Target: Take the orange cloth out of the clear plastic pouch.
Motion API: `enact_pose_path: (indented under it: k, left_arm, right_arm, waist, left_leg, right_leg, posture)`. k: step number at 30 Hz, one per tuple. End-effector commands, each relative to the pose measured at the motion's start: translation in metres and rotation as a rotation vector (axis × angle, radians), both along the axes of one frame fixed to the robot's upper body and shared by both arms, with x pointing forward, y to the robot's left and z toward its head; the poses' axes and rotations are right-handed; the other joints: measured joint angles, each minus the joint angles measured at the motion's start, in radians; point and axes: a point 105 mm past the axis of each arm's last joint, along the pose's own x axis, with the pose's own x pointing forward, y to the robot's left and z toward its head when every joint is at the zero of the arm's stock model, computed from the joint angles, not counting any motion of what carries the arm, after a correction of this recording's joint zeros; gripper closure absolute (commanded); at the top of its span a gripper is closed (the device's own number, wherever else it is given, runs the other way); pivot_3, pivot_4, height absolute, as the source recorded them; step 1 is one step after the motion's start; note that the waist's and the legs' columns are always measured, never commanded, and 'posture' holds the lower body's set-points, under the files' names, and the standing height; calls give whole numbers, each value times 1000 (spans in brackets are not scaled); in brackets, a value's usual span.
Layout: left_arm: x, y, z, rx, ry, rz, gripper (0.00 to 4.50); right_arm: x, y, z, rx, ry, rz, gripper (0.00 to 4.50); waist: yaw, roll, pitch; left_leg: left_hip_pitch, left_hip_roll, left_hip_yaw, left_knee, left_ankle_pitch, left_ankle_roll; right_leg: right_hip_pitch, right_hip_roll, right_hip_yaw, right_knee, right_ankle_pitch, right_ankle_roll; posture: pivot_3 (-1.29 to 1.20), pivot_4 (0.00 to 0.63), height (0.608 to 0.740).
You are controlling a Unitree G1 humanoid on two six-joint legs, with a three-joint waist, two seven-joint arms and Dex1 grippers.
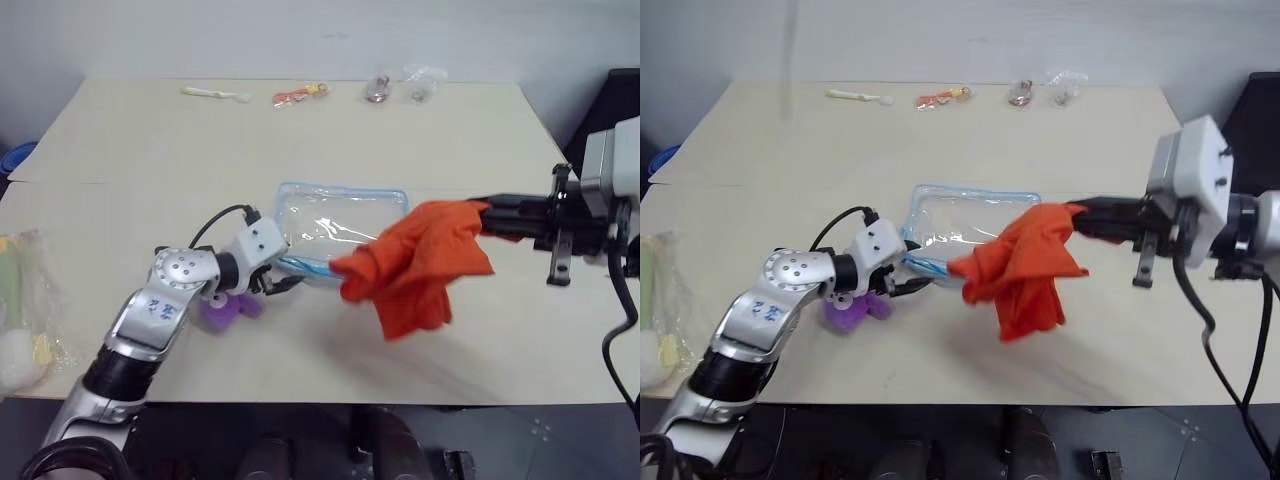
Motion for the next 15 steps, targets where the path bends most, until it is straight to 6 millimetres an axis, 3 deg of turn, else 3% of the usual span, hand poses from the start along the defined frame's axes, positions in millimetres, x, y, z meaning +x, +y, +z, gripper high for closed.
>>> enact_pose_path:
  k: [1,4,7,8,12,15]
  left_arm:
    - [-22,6,30,-62,16,-95,31]
    - [-46,10,51,-154,131,-195,31]
    - [-60,11,72,-211,185,-270,31]
    - [-61,10,76,-218,185,-281,31]
    - [-60,-2,100,-285,169,-335,31]
    - [-60,-8,105,-284,158,-361,31]
  right_arm:
    - [31,-23,14,23,-125,-170,4500]
    - [65,-42,7,56,-173,-355,4500]
    - [80,-63,-21,-2,-179,-451,4500]
    - [82,-68,-28,-29,-182,-471,4500]
    - [76,-101,-98,-207,-90,-547,4500]
    - [72,-121,-112,-203,-83,-638,4500]
  waist:
    - [0,0,0]
    - [-6,0,0]
    - [2,0,0]
    - [5,0,0]
    - [11,0,0]
    - [0,1,0]
  left_leg:
    - [0,0,0,0,0,0]
    - [0,1,0,0,0,0]
    - [-1,1,-1,0,0,0]
    - [-1,1,-2,0,0,0]
    - [-3,-1,-3,0,0,0]
    - [-3,-1,-1,0,0,0]
  right_leg:
    - [0,0,0,0,0,0]
    - [0,0,0,0,0,0]
    - [0,0,-1,0,0,0]
    - [0,0,-2,-1,0,0]
    - [0,-1,-4,-3,0,0]
    - [0,-2,-2,-3,1,1]
  posture:
    - [0,150,740]
    - [0,150,740]
    - [0,150,740]
    - [0,150,740]
    - [0,150,740]
    - [0,150,740]
